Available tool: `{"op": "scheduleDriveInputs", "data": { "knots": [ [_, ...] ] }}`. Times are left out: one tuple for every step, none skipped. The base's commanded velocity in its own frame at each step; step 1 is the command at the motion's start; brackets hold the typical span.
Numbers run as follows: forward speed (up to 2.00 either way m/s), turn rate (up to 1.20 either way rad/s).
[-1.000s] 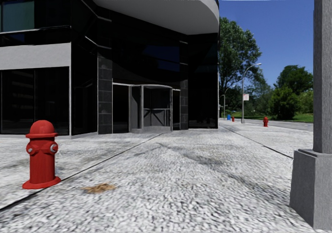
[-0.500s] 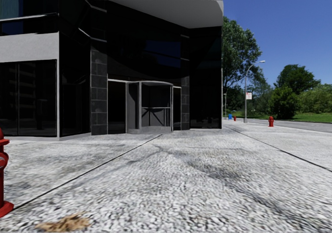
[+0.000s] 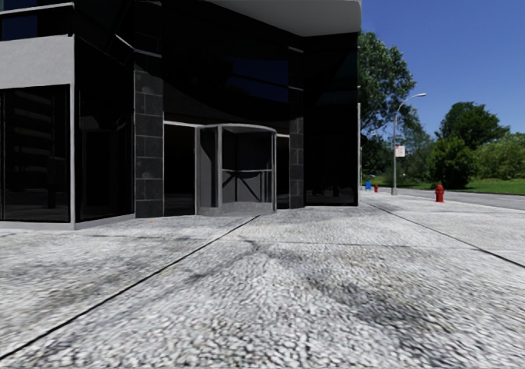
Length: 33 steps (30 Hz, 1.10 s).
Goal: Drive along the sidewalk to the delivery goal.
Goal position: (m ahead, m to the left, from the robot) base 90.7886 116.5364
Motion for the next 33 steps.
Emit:
{"op": "scheduleDriveInputs", "data": {
  "knots": [
    [1.33, 0.00],
    [1.33, 0.00],
    [1.33, 0.00],
    [1.33, 0.00],
    [1.33, 0.00],
    [1.33, 0.03],
    [1.33, 0.03],
    [1.33, 0.15],
    [1.33, 0.29],
    [1.33, 0.40],
    [1.33, 0.46],
    [1.33, 0.46],
    [1.33, 0.51],
    [1.33, 0.52],
    [1.33, 0.52],
    [1.33, 0.54],
    [1.33, 0.54],
    [1.33, 0.56],
    [1.33, 0.56],
    [1.33, 0.56],
    [1.33, 0.56],
    [1.33, 0.56],
    [1.33, 0.56],
    [1.33, 0.56],
    [1.33, 0.57],
    [1.33, 0.57],
    [1.33, 0.57],
    [1.33, 0.57],
    [1.33, 0.57],
    [1.35, 0.57],
    [1.42, 0.57],
    [1.42, 0.57],
    [1.67, 0.57]
  ]
}}
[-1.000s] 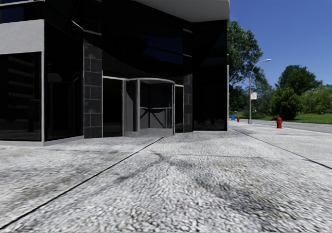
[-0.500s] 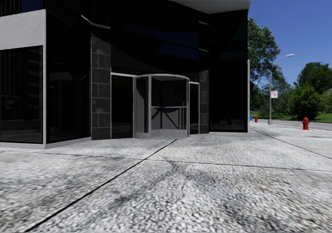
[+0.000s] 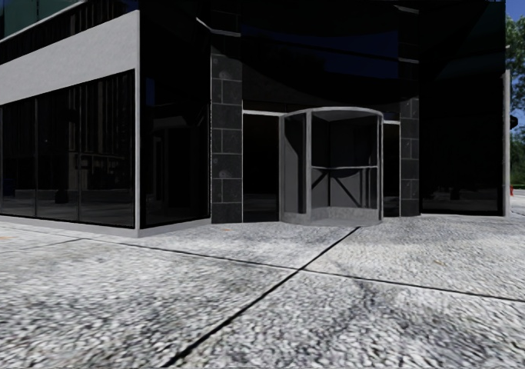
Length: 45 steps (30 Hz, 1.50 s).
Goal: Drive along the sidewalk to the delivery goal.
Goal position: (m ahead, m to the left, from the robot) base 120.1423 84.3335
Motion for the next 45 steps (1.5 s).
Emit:
{"op": "scheduleDriveInputs", "data": {
  "knots": [
    [1.84, 0.57],
    [2.00, 0.57],
    [2.00, 0.57],
    [2.00, 0.57],
    [2.00, 0.57],
    [2.00, 0.57],
    [2.00, 0.57],
    [2.00, 0.57],
    [2.00, 0.57],
    [2.00, 0.57],
    [2.00, 0.57],
    [2.00, 0.57],
    [2.00, 0.57],
    [2.00, 0.57],
    [2.00, 0.57],
    [2.00, 0.57],
    [2.00, 0.57],
    [2.00, 0.58],
    [2.00, 0.58],
    [2.00, 0.62],
    [2.00, 0.66],
    [2.00, 0.67],
    [2.00, 0.68],
    [2.00, 0.68],
    [2.00, 0.68],
    [2.00, 0.68],
    [2.00, 0.68],
    [2.00, 0.68],
    [2.00, 0.68],
    [2.00, 0.68],
    [2.00, 0.68],
    [2.00, 0.68],
    [2.00, 0.68],
    [2.00, 0.68],
    [2.00, 0.68],
    [2.00, 0.68],
    [2.00, 0.68],
    [2.00, 0.68],
    [2.00, 0.68],
    [2.00, 0.68],
    [2.00, 0.68],
    [2.00, 0.68],
    [2.00, 0.68],
    [2.00, 0.68],
    [2.00, 0.68]
  ]
}}
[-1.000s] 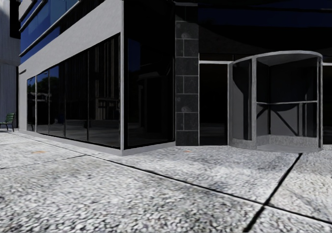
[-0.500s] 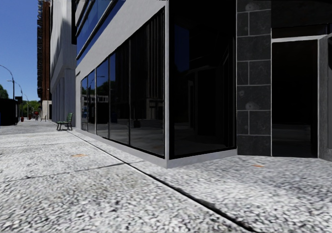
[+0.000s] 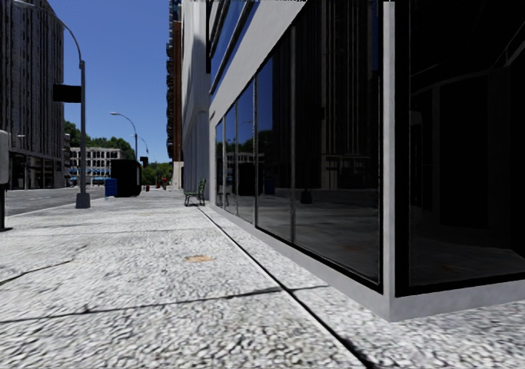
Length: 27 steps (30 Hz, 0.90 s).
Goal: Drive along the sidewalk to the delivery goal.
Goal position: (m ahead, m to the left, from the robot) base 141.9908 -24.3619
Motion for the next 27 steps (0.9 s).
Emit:
{"op": "scheduleDriveInputs", "data": {
  "knots": [
    [2.00, 0.68],
    [2.00, 0.68],
    [2.00, 0.68],
    [2.00, 0.68],
    [2.00, 0.68],
    [2.00, 0.68],
    [2.00, 0.68],
    [2.00, 0.68],
    [2.00, 0.68],
    [2.00, 0.68],
    [2.00, 0.68],
    [2.00, 0.68],
    [2.00, 0.68],
    [2.00, 0.68],
    [2.00, 0.65],
    [2.00, 0.51],
    [2.00, 0.00],
    [2.00, 0.00],
    [2.00, 0.00],
    [2.00, 0.00],
    [2.00, 0.00],
    [2.00, 0.00],
    [2.00, 0.00],
    [2.00, 0.00],
    [2.00, 0.00],
    [2.00, 0.00],
    [2.00, 0.00]
  ]
}}
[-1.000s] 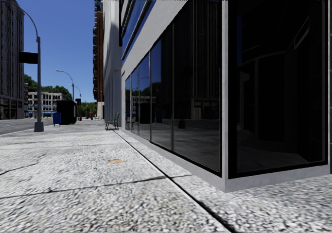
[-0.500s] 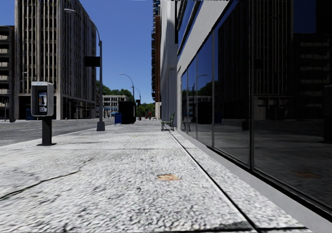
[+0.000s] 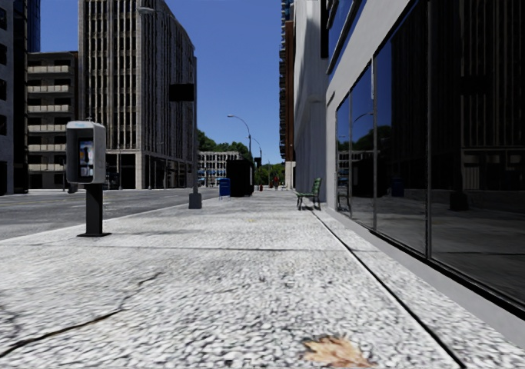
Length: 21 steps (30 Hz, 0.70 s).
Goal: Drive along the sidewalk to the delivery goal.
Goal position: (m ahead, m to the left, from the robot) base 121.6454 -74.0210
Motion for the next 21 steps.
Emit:
{"op": "scheduleDriveInputs", "data": {
  "knots": [
    [2.00, 0.00],
    [2.00, 0.00],
    [2.00, 0.00],
    [2.00, 0.00],
    [2.00, 0.00],
    [2.00, 0.00],
    [2.00, 0.00],
    [2.00, 0.00],
    [2.00, 0.00],
    [2.00, 0.00],
    [2.00, 0.00],
    [2.00, 0.00],
    [2.00, 0.00],
    [2.00, 0.00],
    [2.00, 0.00],
    [2.00, 0.00],
    [2.00, 0.00],
    [2.00, 0.00],
    [2.00, 0.00],
    [2.00, 0.00],
    [2.00, 0.00]
  ]
}}
